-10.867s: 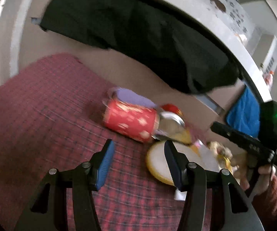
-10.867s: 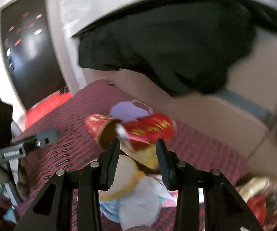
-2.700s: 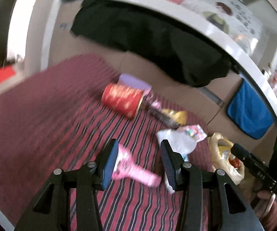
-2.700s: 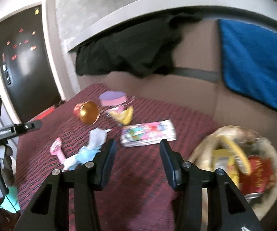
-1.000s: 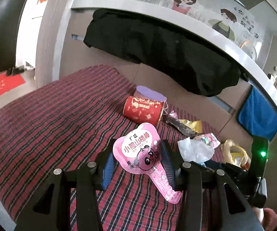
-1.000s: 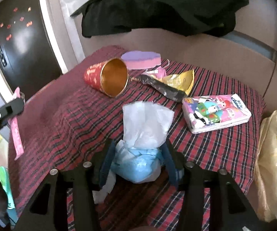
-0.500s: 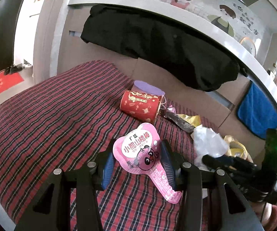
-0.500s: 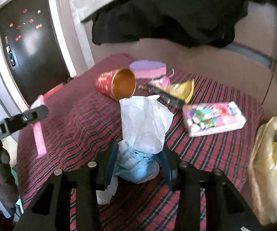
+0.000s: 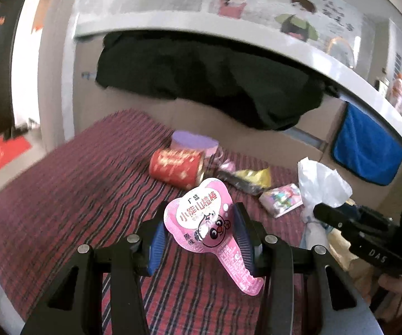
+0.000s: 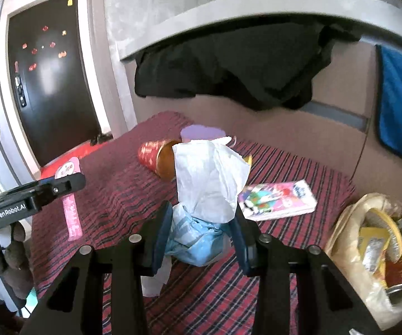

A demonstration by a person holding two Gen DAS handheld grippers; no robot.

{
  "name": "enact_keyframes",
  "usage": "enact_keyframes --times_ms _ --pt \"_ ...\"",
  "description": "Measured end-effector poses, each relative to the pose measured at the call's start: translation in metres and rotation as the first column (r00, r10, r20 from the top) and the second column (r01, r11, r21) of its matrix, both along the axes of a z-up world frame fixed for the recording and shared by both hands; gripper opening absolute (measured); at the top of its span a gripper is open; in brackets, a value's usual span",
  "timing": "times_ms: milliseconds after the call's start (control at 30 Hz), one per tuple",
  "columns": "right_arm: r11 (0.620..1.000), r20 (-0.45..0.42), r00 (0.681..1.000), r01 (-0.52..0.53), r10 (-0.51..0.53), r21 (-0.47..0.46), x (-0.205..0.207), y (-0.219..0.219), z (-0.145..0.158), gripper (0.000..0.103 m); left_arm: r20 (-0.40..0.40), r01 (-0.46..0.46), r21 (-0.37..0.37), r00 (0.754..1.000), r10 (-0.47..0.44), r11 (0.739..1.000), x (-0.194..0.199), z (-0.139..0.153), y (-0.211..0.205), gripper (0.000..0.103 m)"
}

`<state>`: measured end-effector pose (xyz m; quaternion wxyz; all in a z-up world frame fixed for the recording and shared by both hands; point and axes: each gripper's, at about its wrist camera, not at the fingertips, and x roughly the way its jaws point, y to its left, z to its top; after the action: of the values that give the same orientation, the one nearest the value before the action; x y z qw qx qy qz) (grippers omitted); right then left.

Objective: Collect trash
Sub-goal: 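Carry the lollipop packet and tissue bundle in both tools over the wastebasket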

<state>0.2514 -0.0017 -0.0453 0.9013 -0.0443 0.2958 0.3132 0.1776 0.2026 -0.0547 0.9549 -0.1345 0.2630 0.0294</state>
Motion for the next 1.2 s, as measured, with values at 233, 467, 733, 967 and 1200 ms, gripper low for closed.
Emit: enact_keyframes --times_ms 233,467,733,967,1200 --pt "0.997 0.114 0.993 0.023 -0.031 0.07 -0.005 -0.044 0.051 0.038 0.122 0.055 0.125 0.99 -0.07 0.991 0.012 0.052 -0.06 0.046" --pt "0.99 0.242 0.962 0.11 -0.128 0.086 -0.007 -0.109 0.097 0.038 0.254 0.127 0.197 0.951 -0.175 0.972 0.038 0.093 -0.141 0.046" --pt "0.963 0.306 0.913 0.263 -0.27 0.063 -0.005 -0.185 0.113 0.038 0.291 0.224 0.22 0.914 -0.283 0.949 0.064 0.097 -0.221 0.046" --pt "0.938 0.314 0.888 0.345 -0.337 0.031 0.001 -0.227 0.096 0.038 0.3 0.267 0.228 0.896 -0.328 0.936 0.083 0.086 -0.264 0.046" --pt "0.925 0.274 0.885 0.377 -0.376 0.05 0.013 -0.251 0.075 0.038 0.257 0.321 0.213 0.893 -0.37 0.923 0.097 0.061 -0.284 0.046"
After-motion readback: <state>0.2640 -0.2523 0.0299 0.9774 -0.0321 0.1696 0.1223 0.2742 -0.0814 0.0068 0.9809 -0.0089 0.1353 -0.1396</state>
